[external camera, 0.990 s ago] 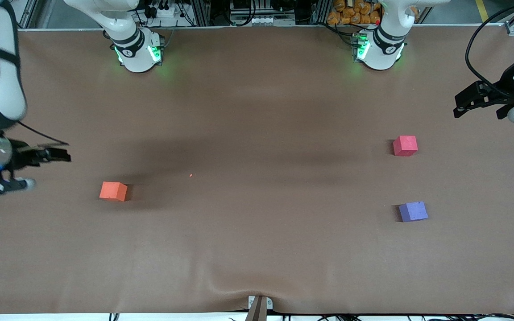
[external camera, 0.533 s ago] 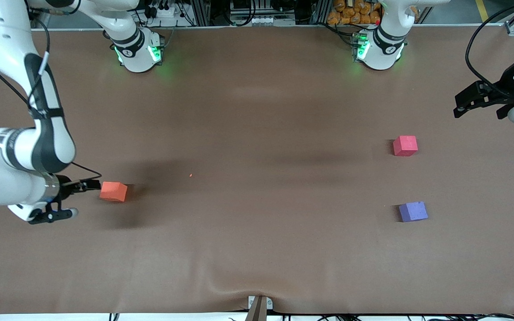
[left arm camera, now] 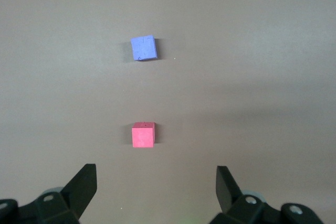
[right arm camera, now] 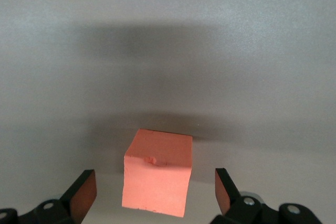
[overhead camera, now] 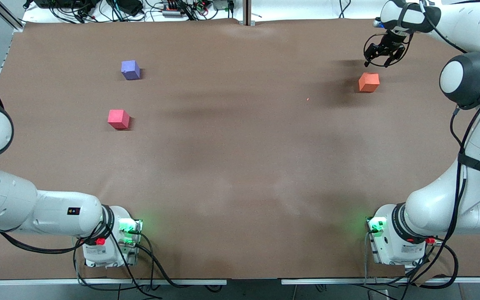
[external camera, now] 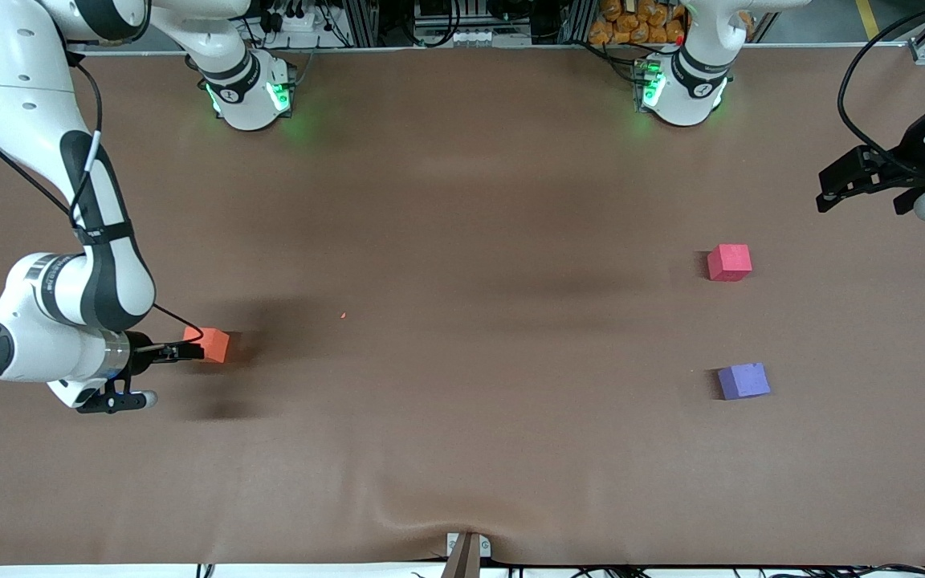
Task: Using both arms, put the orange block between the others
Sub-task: 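Lower the right gripper over the orange block and close on it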
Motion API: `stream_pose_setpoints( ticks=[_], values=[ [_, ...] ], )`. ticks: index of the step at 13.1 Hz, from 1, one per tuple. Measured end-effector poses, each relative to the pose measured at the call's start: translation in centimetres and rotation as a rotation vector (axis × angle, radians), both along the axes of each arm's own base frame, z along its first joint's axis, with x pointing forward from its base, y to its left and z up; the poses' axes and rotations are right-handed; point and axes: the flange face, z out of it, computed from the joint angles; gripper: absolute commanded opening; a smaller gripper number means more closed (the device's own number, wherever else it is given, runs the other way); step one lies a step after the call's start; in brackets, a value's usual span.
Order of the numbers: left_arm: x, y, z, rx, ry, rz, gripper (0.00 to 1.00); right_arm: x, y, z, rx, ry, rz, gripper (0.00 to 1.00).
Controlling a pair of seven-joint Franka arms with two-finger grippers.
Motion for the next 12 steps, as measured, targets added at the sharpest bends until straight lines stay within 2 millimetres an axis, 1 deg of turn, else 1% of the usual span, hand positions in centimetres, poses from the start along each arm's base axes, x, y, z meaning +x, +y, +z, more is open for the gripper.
stream_pose_setpoints(
  ticks=[4, 12],
  values=[
    [0.0, 0.2, 0.0, 0.0, 0.0, 0.004, 1.0, 0.1, 0.1, -0.8, -0.004, -0.001, -0.015, 1.0],
    [0.0, 0.4, 0.0, 0.0, 0.001, 0.008, 1.0, -0.5, 0.3, -4.8, -0.004, 0.052, -0.018, 1.0]
  ],
)
